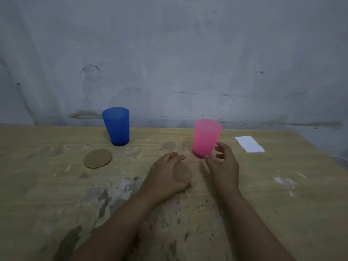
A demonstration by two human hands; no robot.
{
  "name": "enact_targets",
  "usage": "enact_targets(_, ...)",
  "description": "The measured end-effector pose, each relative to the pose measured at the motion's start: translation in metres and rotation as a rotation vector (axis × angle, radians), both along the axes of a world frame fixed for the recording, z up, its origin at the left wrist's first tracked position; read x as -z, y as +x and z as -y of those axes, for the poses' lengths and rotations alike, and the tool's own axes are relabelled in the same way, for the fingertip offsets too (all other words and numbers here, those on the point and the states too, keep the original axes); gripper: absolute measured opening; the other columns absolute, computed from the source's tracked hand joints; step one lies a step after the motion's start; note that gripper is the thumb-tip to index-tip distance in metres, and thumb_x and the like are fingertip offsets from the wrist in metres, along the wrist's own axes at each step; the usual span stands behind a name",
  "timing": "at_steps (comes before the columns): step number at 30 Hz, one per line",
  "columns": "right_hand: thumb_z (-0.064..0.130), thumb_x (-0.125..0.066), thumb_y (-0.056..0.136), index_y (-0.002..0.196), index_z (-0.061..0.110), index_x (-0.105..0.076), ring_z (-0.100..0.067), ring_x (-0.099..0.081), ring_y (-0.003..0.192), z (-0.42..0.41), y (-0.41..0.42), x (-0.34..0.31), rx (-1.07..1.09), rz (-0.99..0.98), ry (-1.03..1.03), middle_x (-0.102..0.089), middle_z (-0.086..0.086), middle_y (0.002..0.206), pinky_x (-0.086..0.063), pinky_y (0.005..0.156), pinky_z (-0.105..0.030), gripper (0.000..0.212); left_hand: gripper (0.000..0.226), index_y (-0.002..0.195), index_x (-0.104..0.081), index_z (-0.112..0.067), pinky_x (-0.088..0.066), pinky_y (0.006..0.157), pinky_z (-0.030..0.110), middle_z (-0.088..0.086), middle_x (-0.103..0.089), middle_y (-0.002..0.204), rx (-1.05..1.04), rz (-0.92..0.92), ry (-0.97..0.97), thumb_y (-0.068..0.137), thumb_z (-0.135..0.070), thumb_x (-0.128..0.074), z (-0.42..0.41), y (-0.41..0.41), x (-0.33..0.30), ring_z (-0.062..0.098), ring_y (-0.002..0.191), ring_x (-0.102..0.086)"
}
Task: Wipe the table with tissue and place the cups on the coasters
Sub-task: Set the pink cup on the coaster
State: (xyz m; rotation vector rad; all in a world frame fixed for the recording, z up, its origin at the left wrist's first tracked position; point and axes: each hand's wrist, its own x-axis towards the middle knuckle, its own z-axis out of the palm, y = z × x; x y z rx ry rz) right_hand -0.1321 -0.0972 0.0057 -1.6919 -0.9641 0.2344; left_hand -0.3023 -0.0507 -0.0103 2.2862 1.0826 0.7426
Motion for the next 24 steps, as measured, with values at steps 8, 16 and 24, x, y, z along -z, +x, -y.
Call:
enact_targets(8,0.020,-0.078,0.070,0.141,0.027,-0.021,-0.019,-0.052,0.109,-0.034,0.010,0.002,-0.089,-0.173,0.018,-0.046,0.002,0.123,-0.048,0.087,-0.037,0.091,0.086,0.133,-0.040,-0.041,-0.035,0.107,0.031,-0.021,-0.035,0.142,0.040,0.047,-0.053,0.057,-0.065,-0.073,-0.008,0.000,0.001,-0.001,0.129,-0.032)
enact_targets(16,0.023,-0.081,0.064,0.119,0.033,-0.035,-0.004,-0.055,0.088,-0.053,0.009,0.005,-0.141,-0.188,0.082,-0.053,0.006,0.103,-0.048,0.056,-0.016,0.072,0.110,0.142,-0.026,-0.035,-0.030,0.099,0.021,-0.015,-0.033,0.144,0.002,-0.018,-0.103,0.050,-0.071,-0.075,-0.013,-0.009,0.007,0.001,0.124,-0.034)
enact_targets(24,0.023,-0.081,0.065,0.116,0.034,-0.040,-0.001,-0.056,0.086,-0.056,0.014,0.006,-0.167,-0.188,0.111,-0.054,0.015,0.100,-0.046,0.050,-0.009,0.066,0.091,0.136,-0.036,-0.028,-0.030,0.093,0.017,-0.014,-0.042,0.132,-0.011,0.050,-0.077,0.059,-0.059,-0.076,-0.023,0.000,0.007,0.000,0.115,-0.038)
